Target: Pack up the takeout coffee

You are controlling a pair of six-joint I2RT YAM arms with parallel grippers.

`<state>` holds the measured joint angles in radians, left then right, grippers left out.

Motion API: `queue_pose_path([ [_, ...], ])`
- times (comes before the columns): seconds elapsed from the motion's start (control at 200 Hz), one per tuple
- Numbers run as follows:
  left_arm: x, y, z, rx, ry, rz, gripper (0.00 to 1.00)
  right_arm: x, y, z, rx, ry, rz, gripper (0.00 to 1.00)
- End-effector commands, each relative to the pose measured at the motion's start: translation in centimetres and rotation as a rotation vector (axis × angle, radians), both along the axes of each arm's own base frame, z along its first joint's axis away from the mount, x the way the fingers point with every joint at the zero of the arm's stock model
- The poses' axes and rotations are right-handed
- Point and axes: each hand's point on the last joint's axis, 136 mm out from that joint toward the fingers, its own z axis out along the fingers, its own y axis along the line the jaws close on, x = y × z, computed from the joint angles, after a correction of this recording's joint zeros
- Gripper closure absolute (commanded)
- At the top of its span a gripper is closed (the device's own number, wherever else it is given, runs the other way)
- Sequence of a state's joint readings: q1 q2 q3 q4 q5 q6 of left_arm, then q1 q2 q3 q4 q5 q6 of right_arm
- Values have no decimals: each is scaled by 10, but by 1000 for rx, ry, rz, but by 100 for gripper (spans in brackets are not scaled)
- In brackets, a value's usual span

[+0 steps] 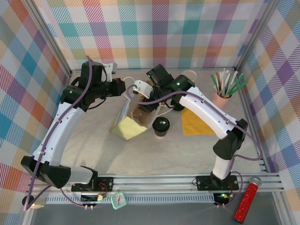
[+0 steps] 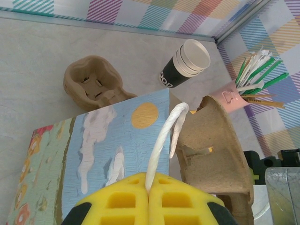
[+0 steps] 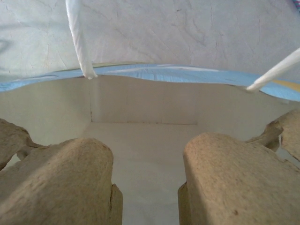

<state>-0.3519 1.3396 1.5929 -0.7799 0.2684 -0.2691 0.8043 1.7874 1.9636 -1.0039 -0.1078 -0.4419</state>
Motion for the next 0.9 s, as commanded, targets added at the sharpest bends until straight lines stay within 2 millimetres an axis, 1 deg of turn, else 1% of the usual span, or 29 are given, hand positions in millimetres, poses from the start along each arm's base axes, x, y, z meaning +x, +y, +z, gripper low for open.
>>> queue_pose_path([
  [0.0,-2,1,6,-7,-27,1,100,-1,-6,5,-27,-17,-2,53],
  [0.08,-3,1,6,-8,-25,-2,100,1,-8,6,-29,-29,-13,53],
  [0.285,-4,-2,3,-20,-17,-17,100,8,-9,19,14,-57,-41,52],
  [0.46,-5,-4,3,-34,-15,-26,100,25,-9,19,18,-85,-85,51],
  [0.615,-6,-5,3,-35,-14,-30,100,33,-7,20,39,-83,-104,51],
  [0.7,-5,-3,3,-32,-14,-19,100,32,-5,18,38,-69,-90,51],
  [0.785,-2,0,2,-25,-15,9,100,26,-4,16,39,-39,-69,51],
  [0.895,3,3,1,-26,-12,43,100,12,0,9,39,9,-29,51],
])
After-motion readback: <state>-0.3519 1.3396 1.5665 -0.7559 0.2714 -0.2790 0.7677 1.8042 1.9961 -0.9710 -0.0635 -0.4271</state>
